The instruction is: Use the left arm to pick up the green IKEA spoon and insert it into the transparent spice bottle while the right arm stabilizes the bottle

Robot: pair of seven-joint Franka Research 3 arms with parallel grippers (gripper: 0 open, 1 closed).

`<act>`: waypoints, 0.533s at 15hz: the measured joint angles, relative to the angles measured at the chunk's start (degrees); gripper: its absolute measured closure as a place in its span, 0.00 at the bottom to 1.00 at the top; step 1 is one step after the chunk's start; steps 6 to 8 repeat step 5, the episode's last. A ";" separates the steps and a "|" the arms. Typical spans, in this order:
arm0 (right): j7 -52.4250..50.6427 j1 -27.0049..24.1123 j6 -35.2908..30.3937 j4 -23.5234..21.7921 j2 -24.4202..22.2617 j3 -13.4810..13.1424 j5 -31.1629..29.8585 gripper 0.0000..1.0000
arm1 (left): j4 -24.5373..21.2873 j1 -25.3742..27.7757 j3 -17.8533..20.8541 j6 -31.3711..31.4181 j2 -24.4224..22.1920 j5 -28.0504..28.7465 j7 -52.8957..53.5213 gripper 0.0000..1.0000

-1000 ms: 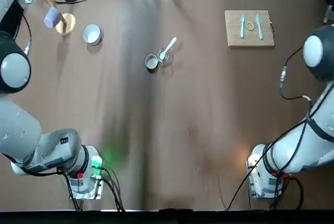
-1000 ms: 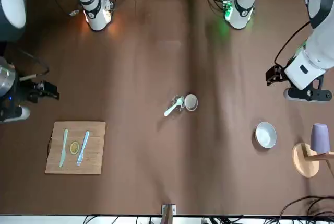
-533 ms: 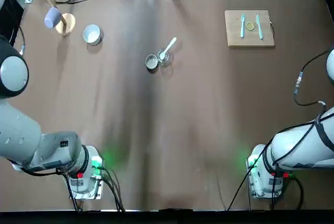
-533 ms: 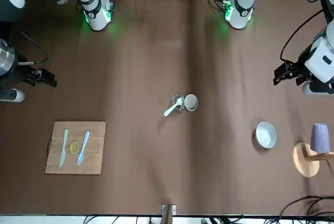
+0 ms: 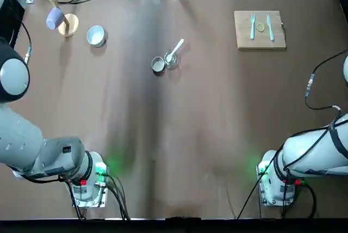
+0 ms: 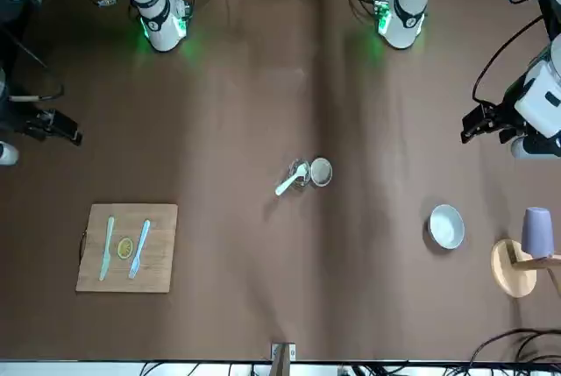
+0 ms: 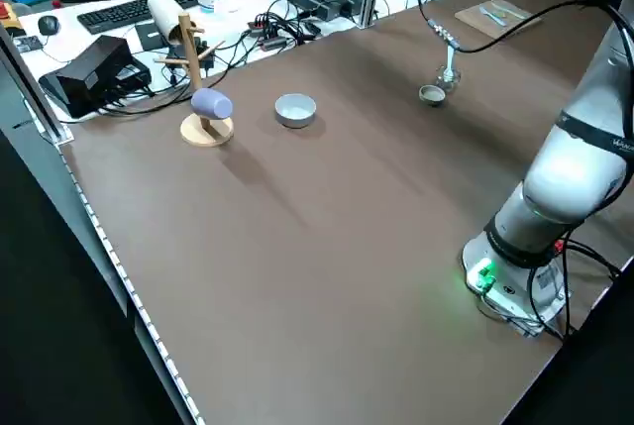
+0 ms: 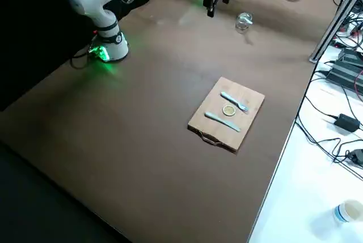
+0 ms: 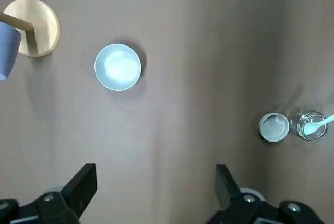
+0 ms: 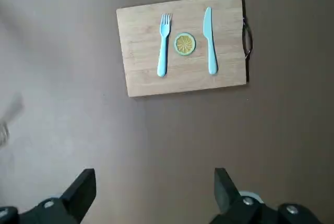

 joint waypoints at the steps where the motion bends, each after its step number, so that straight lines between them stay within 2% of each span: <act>1: 0.01 -0.11 0.00 0.01 -0.01 0.00 0.00 0.00 | -0.07 0.03 0.05 0.00 0.03 0.00 0.00 0.00; 8: 0.01 -0.21 -1.52 -0.07 0.00 0.06 0.00 0.00 | -0.13 0.19 0.25 0.00 0.08 0.00 0.00 0.00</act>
